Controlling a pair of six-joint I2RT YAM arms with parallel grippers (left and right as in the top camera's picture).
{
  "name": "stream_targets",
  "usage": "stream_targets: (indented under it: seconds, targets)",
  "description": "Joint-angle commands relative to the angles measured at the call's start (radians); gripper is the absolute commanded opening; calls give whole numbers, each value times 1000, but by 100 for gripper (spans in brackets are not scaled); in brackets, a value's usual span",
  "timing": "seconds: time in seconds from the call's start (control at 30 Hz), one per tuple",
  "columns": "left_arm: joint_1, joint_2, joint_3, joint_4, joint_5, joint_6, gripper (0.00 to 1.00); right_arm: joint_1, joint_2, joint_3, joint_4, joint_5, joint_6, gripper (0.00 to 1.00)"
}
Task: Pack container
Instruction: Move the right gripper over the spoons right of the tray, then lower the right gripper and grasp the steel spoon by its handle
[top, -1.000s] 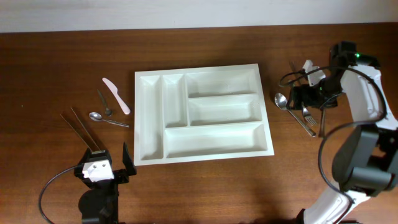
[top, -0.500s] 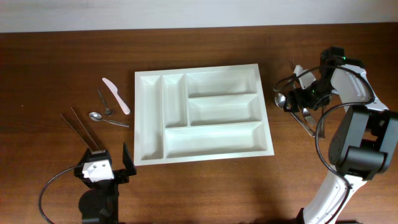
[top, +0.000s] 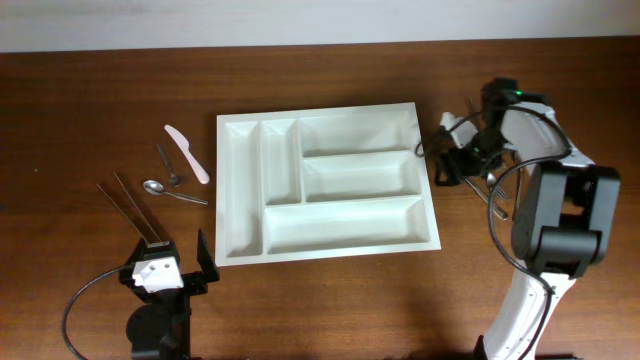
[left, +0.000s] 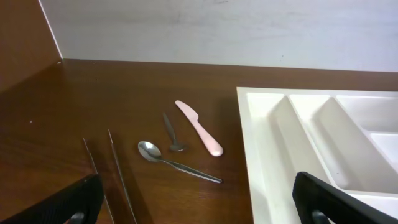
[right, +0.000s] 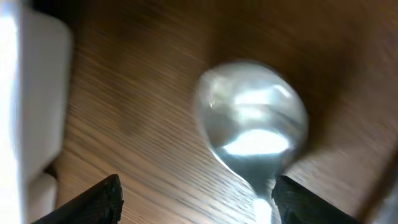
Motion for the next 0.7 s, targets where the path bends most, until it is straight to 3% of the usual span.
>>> stream_targets:
  seconds: [0.0, 0.1, 0.67]
  targets:
    - [7, -10, -6, 3, 13, 16, 99, 47, 7, 11, -1, 2, -3, 79]
    - [7, -10, -6, 3, 13, 15, 99, 53, 7, 11, 19, 1, 17, 82]
    - [7, -10, -6, 3, 13, 15, 99, 4, 7, 11, 11, 1, 42, 83]
